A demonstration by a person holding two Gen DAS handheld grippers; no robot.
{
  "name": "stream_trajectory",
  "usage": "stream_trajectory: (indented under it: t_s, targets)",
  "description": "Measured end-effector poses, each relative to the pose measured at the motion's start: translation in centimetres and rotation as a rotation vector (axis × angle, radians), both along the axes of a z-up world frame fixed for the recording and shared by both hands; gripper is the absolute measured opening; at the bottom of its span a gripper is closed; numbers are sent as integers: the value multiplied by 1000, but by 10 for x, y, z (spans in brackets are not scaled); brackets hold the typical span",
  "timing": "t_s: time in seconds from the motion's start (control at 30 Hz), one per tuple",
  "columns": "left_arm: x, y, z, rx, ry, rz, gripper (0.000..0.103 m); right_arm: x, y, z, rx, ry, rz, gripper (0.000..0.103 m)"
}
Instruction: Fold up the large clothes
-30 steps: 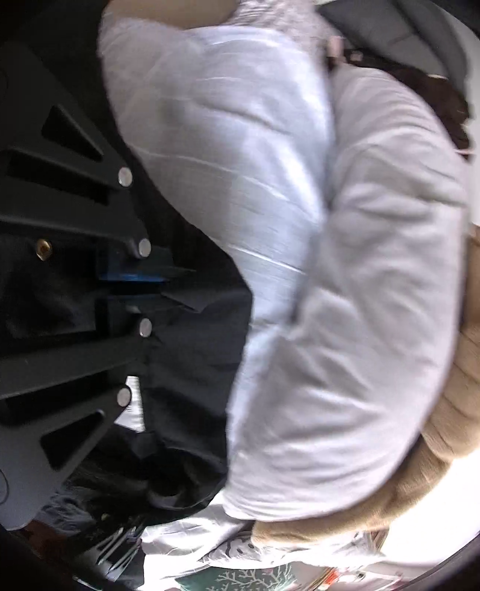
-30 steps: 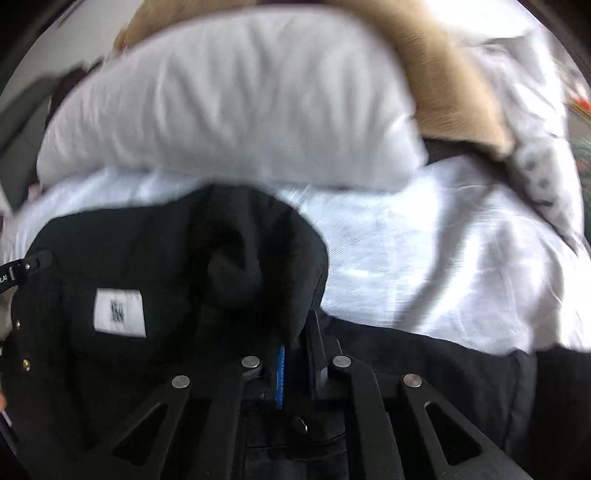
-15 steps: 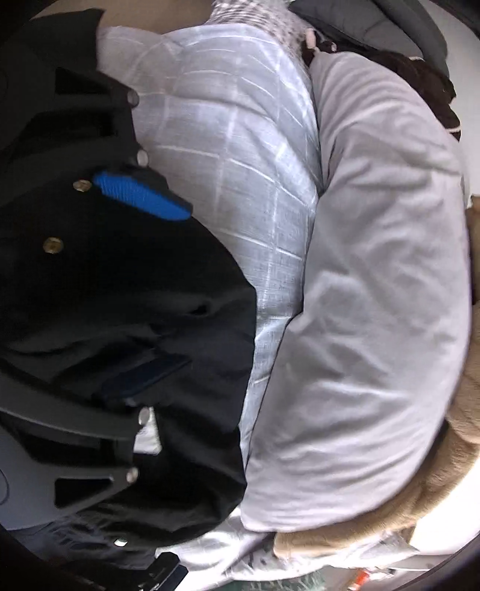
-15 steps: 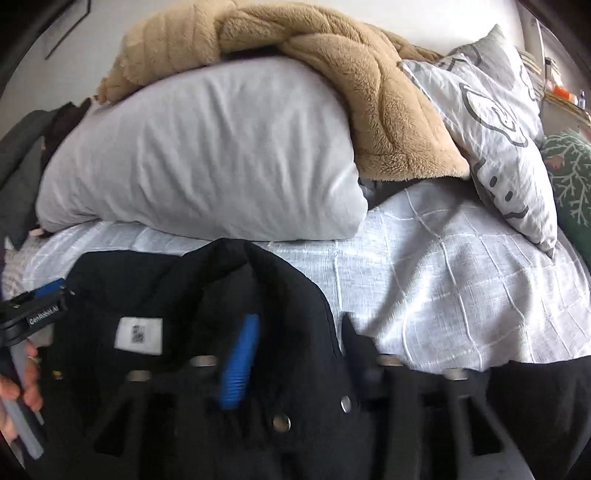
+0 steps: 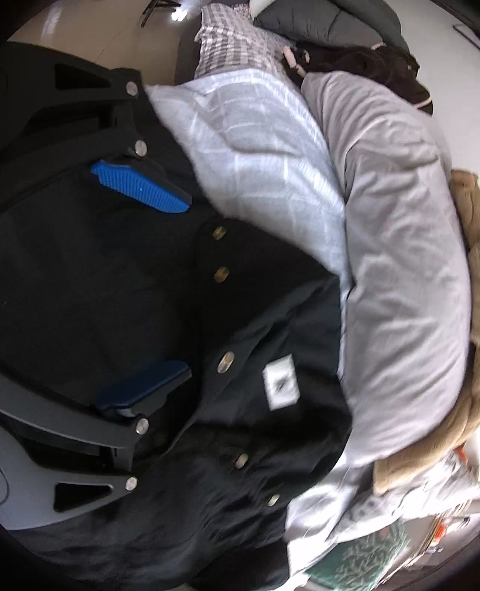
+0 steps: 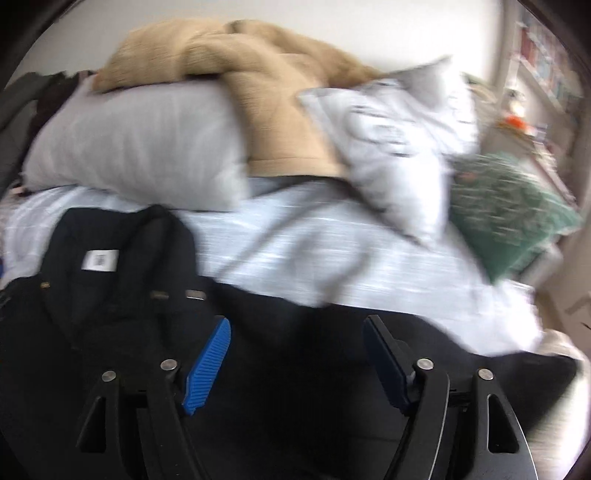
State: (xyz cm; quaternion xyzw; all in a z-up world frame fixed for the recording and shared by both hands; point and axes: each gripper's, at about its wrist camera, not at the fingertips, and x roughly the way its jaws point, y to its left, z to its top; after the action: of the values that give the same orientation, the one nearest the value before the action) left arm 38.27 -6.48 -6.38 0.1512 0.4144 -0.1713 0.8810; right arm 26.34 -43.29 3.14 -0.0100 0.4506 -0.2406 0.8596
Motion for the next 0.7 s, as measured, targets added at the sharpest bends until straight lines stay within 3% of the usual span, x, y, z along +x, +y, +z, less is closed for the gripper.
stream_trajectory:
  t_s: [0.13, 0.27, 0.4, 0.47, 0.5, 0.53, 0.6, 0.7]
  targets:
    - [-25, -32, -2, 17, 36, -68, 83, -43, -56, 39, -129, 14, -171, 84]
    - [-47, -79, -2, 4, 35, -149, 83, -85, -121, 58, -269, 103, -418, 87]
    - [-63, -131, -8, -48, 44, -207, 82, -115, -180, 50, -233, 172, -562, 86]
    - [-65, -161, -15, -91, 80, -226, 74, -125, -205, 39, -112, 158, -575, 70]
    - [-66, -174, -19, -111, 97, -233, 66, -127, -213, 34, -21, 120, -549, 30]
    - [-67, -187, -22, -135, 113, -241, 62, -128, -220, 30, 67, 87, -514, 20]
    - [-72, -218, -30, -195, 138, -260, 50, -126, -223, 30, 120, 30, -454, 12]
    - [-80, -259, -43, -296, 155, -276, 43, -129, -214, 58, 40, -92, -399, 11]
